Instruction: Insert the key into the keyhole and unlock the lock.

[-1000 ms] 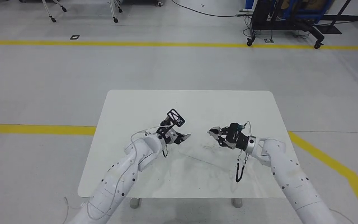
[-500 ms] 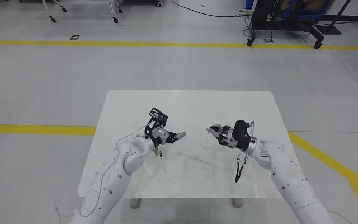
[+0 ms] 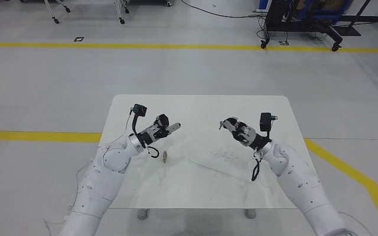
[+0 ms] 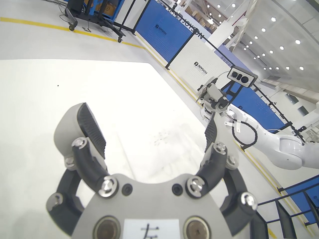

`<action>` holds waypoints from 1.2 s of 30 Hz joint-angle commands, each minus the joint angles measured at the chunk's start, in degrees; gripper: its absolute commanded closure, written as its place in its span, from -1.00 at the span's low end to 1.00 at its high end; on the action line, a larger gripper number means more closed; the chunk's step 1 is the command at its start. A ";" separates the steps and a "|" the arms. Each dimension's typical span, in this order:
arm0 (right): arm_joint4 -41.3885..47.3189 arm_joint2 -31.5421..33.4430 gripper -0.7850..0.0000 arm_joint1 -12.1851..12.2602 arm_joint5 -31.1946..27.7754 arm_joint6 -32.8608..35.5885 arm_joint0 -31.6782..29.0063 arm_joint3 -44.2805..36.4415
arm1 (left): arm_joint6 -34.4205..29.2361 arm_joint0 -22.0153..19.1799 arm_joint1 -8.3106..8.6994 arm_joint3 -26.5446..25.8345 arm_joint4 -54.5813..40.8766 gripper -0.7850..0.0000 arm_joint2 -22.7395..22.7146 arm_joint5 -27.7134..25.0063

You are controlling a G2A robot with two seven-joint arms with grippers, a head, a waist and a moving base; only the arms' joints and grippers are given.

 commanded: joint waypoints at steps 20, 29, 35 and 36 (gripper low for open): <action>26.58 -5.75 1.00 -2.08 1.60 15.62 3.20 0.32 | -1.15 0.38 0.49 -1.86 -7.18 -1.00 2.45 -9.12; 39.12 -10.35 1.00 -3.13 0.00 25.18 5.12 0.69 | -6.97 -2.85 -0.29 1.35 -16.73 -0.26 7.70 -8.03; 45.17 -12.75 1.00 -3.70 0.00 29.68 6.40 1.98 | -5.93 -3.85 -0.43 2.23 -13.36 0.01 8.84 -8.50; 45.70 -12.93 1.00 -3.79 0.00 30.04 6.62 2.31 | -5.73 -3.88 -0.45 2.30 -13.10 0.04 9.03 -8.63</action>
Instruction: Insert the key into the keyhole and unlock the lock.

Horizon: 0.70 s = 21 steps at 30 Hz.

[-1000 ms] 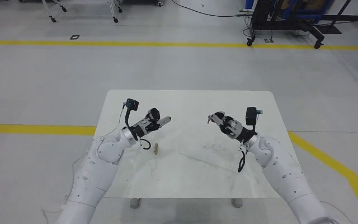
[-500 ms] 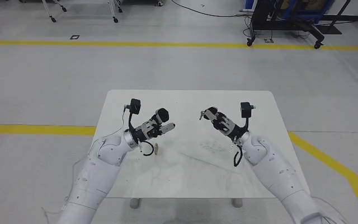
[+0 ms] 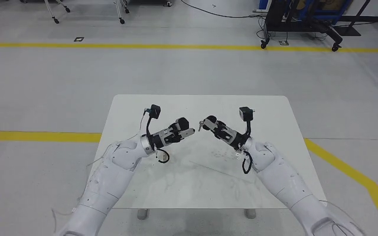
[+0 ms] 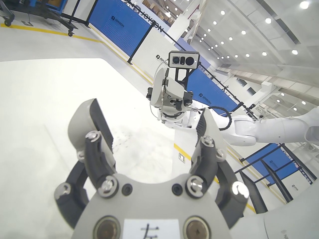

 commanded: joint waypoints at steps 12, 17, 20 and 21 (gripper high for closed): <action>1.37 -1.08 1.00 -0.98 0.00 1.61 1.13 2.39 | 0.11 -0.77 -0.25 1.54 -1.09 0.37 2.28 0.65; 1.52 -1.85 1.00 -1.47 0.00 2.07 1.48 2.51 | 0.42 -0.79 -0.35 1.72 -1.27 0.41 3.04 1.06; 1.73 -1.88 1.00 -1.60 0.00 2.27 1.53 2.60 | 0.37 -0.67 -0.42 1.77 -2.41 0.73 3.44 1.15; 1.75 -1.85 1.00 -1.63 0.00 2.33 1.51 2.64 | 0.28 -0.72 -0.40 1.83 -2.46 0.99 3.48 1.19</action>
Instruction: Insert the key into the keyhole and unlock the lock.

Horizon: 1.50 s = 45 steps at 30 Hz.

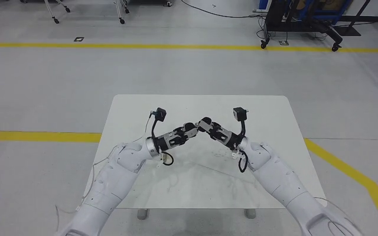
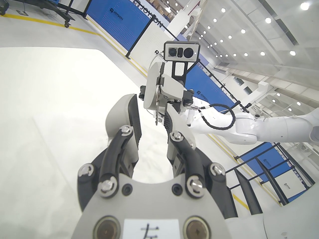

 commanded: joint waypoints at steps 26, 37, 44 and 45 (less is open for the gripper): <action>-1.03 1.78 -1.00 0.09 0.00 -0.36 -1.68 -1.75 | 2.93 0.19 0.40 -0.44 2.28 1.00 -0.85 1.04; -1.03 1.78 -1.00 0.09 0.00 -0.36 -1.68 -1.75 | 4.12 1.12 0.39 -1.98 1.96 1.00 -0.66 2.71; -19.26 9.66 -1.00 3.37 0.62 5.75 -2.11 -4.66 | -2.50 -0.03 0.78 -0.86 -2.99 1.00 -0.53 1.25; -20.14 10.41 -1.00 3.92 0.00 7.84 -2.66 -5.57 | -4.59 -0.35 0.89 -0.64 -3.47 1.00 -0.24 1.31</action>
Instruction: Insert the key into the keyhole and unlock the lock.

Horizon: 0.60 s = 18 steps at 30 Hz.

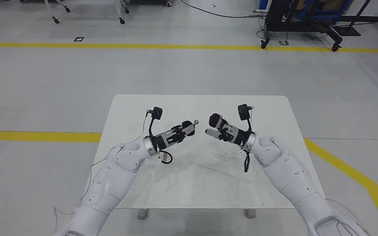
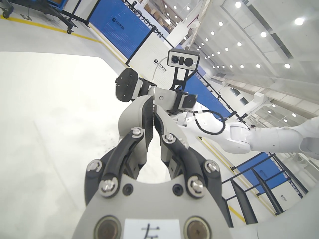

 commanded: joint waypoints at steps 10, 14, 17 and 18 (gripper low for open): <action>0.45 3.61 -1.00 4.34 -0.85 16.67 -4.85 -9.38 | -15.36 -2.62 1.35 -0.53 4.46 1.00 2.14 -2.21; 2.27 2.51 -0.73 4.94 -0.85 20.31 -4.54 -9.73 | -17.12 -2.55 1.41 -1.12 5.58 1.00 3.96 -3.64; 3.30 1.30 -0.58 5.24 -0.85 22.55 -3.75 -9.64 | -17.62 -2.88 1.45 -1.05 5.76 1.00 4.86 -3.82; 3.57 1.00 -0.54 5.30 -0.85 22.86 -3.46 -9.54 | -17.49 -2.98 1.45 -0.97 5.91 1.00 5.08 -3.80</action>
